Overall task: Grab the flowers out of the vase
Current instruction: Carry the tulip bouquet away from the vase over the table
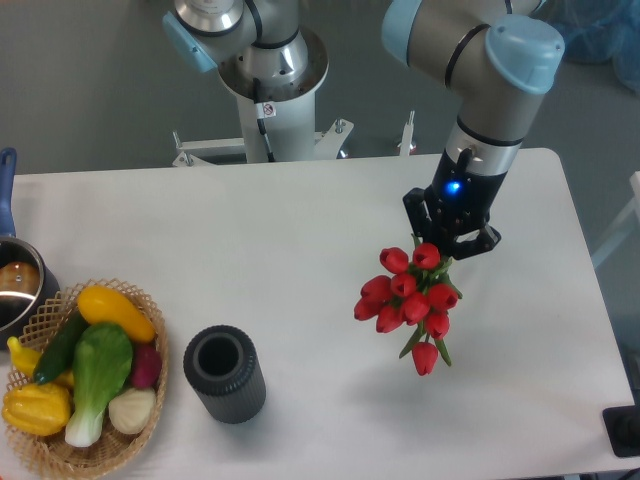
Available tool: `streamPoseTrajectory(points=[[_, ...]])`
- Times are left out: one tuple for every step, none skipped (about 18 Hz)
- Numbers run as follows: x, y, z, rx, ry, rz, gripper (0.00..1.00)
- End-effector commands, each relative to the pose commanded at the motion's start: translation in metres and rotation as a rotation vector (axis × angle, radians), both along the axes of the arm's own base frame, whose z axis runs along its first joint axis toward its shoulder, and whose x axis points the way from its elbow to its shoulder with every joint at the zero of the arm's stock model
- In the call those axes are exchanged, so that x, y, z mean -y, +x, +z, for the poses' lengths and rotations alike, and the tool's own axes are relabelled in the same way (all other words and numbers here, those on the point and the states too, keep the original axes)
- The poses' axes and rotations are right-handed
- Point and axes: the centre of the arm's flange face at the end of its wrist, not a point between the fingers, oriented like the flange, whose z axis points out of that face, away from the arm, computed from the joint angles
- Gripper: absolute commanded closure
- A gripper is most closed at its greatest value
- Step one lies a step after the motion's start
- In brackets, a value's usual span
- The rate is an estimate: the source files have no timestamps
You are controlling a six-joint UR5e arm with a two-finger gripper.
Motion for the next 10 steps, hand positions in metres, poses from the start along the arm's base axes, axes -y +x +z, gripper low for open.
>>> streamPoseTrajectory(points=[[-0.002,0.002,-0.001,-0.004,-0.021,0.020,1.00],[-0.004,0.003,-0.003,-0.002,-0.039,0.045,1.00],[-0.008,0.006,-0.006,-0.005,-0.056,0.056,1.00],[-0.012,0.009,-0.007,-0.008,-0.069,0.061,1.00],[-0.014,0.009,-0.009,-0.007,-0.080,0.069,1.00],[-0.016,0.010,-0.010,-0.009,-0.093,0.066,1.00],[-0.020,0.013,-0.010,-0.018,-0.107,0.058,1.00],[-0.022,0.015,-0.012,-0.029,-0.131,0.052,0.99],[-0.022,0.014,-0.016,-0.039,-0.160,0.051,0.98],[-0.026,0.018,-0.017,-0.053,-0.181,0.040,0.98]])
